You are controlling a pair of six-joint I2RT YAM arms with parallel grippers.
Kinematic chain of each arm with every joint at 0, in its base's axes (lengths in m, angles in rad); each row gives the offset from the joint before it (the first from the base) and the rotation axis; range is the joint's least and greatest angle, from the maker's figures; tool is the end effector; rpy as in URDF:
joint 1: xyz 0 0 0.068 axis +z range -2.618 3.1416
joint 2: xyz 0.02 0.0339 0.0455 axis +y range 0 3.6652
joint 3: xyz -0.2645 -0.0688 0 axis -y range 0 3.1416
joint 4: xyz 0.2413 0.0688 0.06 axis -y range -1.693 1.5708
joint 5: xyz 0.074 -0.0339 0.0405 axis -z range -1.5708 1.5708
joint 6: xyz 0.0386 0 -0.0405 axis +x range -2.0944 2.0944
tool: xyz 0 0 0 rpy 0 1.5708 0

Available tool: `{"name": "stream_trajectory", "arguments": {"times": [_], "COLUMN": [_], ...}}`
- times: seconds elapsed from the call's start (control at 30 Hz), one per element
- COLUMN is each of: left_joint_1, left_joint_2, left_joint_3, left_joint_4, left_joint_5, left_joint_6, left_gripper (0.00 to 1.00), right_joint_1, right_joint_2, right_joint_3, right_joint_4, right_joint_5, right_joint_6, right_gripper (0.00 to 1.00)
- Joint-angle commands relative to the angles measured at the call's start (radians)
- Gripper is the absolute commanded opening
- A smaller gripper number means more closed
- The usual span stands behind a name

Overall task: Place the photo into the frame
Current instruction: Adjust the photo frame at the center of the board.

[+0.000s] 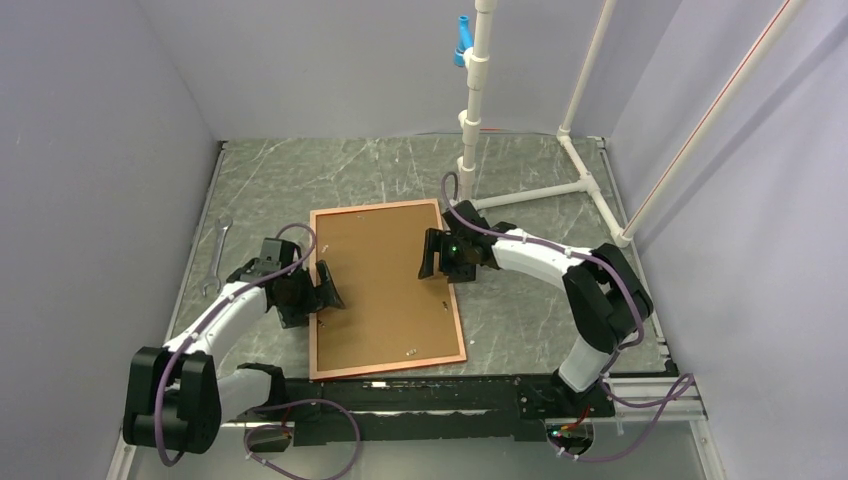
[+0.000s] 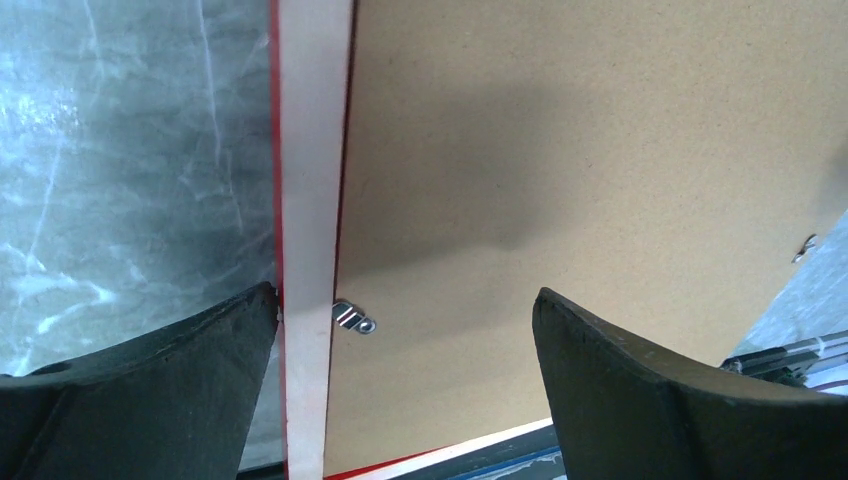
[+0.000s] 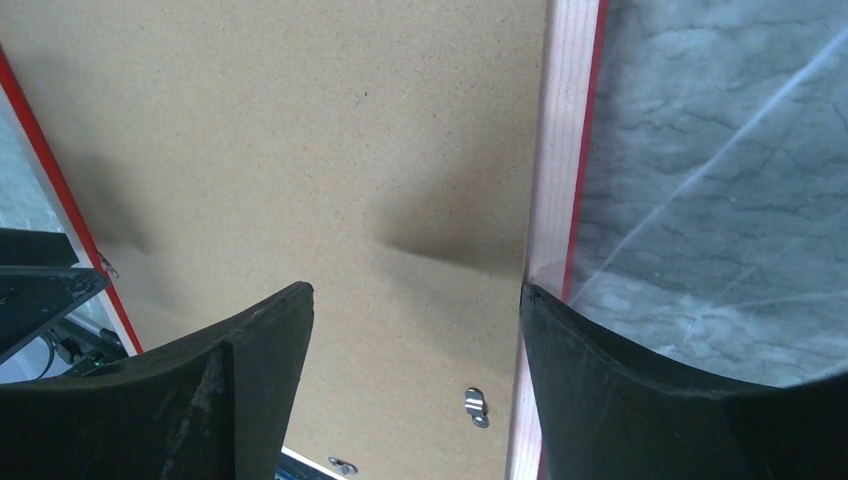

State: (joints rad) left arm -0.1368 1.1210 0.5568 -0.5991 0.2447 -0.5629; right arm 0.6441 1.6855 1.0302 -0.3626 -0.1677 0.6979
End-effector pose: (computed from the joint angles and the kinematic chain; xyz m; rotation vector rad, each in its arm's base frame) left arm 0.1822 -0.0345 0.1710 -0.5218 2.7479 -0.5210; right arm 0.2656 0.2075 0.1814 0.0084 2.7352 0.6624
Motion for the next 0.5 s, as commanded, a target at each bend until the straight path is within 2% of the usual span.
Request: {"name": "stream_trajectory", "arguments": {"times": [0.0, 0.23, 0.37, 0.47], "left_joint_1": [0.005, 0.003, 0.002, 0.0], "left_joint_2": [0.023, 0.046, 0.042, 0.03], "left_joint_3": [0.019, 0.035, 0.054, 0.057], "left_joint_4": [0.079, 0.079, 0.053, 0.042], "left_joint_5": [0.083, 0.102, 0.088, 0.077], "left_joint_6": [0.031, 0.057, 0.069, 0.067], "left_gripper": [0.99, 0.99, 0.99, 0.99], "right_joint_1": [0.03, 0.072, 0.079, 0.08], "right_joint_2": [0.055, 0.065, 0.057, 0.003], "right_joint_3": [0.018, 0.039, 0.025, -0.001], "right_joint_4": [0.079, 0.097, 0.073, 0.056], "right_joint_5": [-0.038, -0.049, -0.004, 0.05], "right_joint_6": [-0.02, -0.047, -0.038, -0.035], "right_gripper": [0.78, 0.79, 0.8, 0.84]}}
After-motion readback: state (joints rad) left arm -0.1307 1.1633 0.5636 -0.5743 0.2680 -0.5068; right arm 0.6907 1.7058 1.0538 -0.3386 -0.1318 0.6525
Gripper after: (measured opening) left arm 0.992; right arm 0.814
